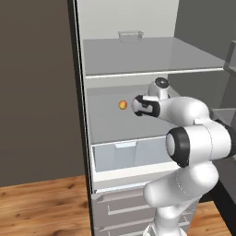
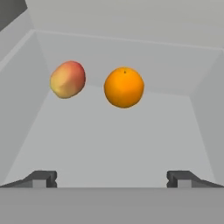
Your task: Pick the mango and orange from the fridge and place them on the plate next to the blender to make a fruit smoothie.
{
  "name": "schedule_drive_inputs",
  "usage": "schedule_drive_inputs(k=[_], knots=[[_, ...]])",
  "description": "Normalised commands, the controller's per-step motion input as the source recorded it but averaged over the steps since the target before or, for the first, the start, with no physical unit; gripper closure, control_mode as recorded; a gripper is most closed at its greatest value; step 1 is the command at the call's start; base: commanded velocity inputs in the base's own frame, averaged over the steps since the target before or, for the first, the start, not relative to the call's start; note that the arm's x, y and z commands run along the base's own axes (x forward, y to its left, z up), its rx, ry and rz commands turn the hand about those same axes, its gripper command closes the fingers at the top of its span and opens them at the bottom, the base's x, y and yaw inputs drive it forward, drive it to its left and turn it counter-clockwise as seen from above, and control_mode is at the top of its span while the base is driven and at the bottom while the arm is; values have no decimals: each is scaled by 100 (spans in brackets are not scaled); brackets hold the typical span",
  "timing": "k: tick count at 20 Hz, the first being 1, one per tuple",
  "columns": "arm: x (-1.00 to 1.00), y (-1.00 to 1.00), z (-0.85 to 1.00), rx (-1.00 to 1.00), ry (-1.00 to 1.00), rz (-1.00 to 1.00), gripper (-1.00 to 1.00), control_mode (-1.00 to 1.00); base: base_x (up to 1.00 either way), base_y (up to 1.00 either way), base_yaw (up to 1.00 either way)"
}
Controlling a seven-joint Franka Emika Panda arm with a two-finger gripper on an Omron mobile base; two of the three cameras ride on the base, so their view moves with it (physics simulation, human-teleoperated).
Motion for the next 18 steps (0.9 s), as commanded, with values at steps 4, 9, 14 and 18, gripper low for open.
schedule_drive_inputs(k=[4, 9, 14, 18], knots=[[33, -3, -13, 0, 0, 0, -100, -100, 0, 0, 0], [30, -11, -13, 0, 0, 0, -100, -100, 0, 0, 0], [28, -14, -11, 0, 0, 0, -100, -100, 0, 0, 0], [28, -7, -9, 0, 0, 0, -100, -100, 0, 0, 0]])
